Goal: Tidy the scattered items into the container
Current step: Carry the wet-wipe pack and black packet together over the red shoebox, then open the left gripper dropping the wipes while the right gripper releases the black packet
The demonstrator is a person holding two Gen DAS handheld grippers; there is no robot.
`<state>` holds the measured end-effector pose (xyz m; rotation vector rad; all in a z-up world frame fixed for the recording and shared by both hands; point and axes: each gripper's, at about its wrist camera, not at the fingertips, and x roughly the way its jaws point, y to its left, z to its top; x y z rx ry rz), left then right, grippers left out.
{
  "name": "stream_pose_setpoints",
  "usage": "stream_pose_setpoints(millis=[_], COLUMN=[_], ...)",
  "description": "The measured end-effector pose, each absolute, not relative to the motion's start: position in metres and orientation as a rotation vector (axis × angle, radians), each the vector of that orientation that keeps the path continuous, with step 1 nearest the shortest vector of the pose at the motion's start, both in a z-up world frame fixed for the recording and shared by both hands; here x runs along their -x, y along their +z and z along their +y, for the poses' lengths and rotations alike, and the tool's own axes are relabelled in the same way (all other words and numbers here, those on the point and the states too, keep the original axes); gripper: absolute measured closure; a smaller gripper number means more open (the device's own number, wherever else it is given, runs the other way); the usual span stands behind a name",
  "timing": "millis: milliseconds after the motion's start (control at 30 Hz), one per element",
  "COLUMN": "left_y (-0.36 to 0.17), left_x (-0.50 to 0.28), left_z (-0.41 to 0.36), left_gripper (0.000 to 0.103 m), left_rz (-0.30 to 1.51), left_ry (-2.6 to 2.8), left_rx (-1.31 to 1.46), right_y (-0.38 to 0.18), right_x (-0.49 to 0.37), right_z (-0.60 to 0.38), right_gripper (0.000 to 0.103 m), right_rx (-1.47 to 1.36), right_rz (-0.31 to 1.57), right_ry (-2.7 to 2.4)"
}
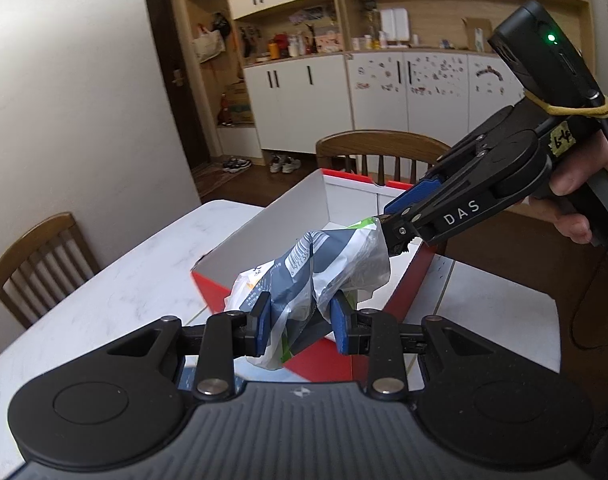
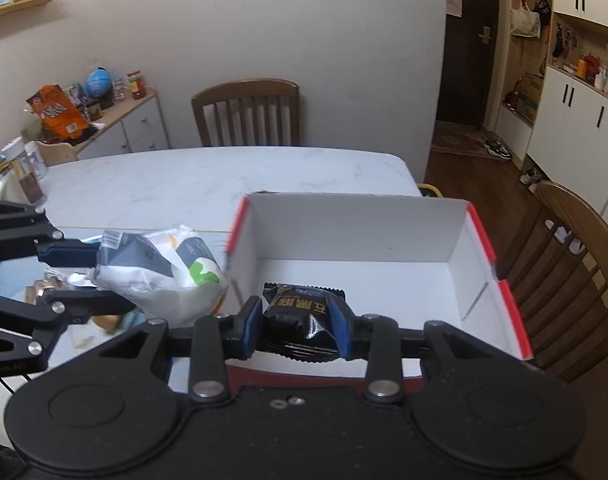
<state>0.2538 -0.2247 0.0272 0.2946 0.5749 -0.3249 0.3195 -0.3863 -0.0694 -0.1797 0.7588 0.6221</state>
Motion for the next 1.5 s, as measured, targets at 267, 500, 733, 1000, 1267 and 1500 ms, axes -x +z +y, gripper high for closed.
stream_pose_setpoints(millis=[267,500,733,1000,1267,1500], left_y=[0.022,0.012,0.005,-0.005,-0.02,-0.039], left_x=[-0.293,-0.325,-0.343,-0.377,-0.402,-0.413], left_z=[-0.244,-0.255,-0.258,-0.261,-0.27,-0.275], left_gripper=[0.074,0.074,0.074,0.074,0.074,0.074], left_rz=[0.607,0.689,0.784,0.902,0.982,1.02], left_ry=[-0.374,-0.433,-0.469,-0.453,-0.455,-0.447], left_rx=[-0.369,-0.39,-0.396,-0.37,-0.408,-0.428], right_y=[-0.081,-0.095,-0.105,-0.115,-0.134,-0.152], right_x=[-0.35,-0.374,-0.389,-0.403,-0.417,-0.427], right_z=[-0.397,-0.401,-0.405,-0.409,-0.408,-0.407], right_gripper=[0.066,0.066,0.066,0.066,0.066,0.066], right_rx=[0.209,0.242,0.26,0.281,0.307,0.332], right_rz=[0.8,0.876,0.939,0.955,0.981,1.006], right_ry=[0.6,0.601,0.598,0.587,0.578,0.562])
